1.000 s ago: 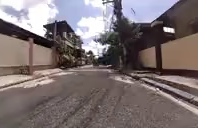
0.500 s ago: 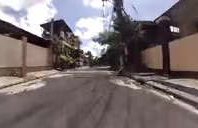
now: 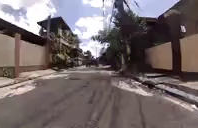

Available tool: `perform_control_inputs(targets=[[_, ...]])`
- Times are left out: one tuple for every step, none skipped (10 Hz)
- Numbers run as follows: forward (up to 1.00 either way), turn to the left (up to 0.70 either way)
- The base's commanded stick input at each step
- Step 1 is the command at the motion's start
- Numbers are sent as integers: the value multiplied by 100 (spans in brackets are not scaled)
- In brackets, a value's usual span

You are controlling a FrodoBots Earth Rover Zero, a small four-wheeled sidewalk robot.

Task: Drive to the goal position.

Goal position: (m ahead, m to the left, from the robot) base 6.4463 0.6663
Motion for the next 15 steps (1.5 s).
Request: perform_control_inputs(targets=[[100, 0], [100, 0], [100, 0], [100, 0], [100, 0], [100, 0], [100, 0], [100, 0], [100, 0], [100, 0], [100, 0], [100, 0], [100, 0], [100, 0], [100, 0]])
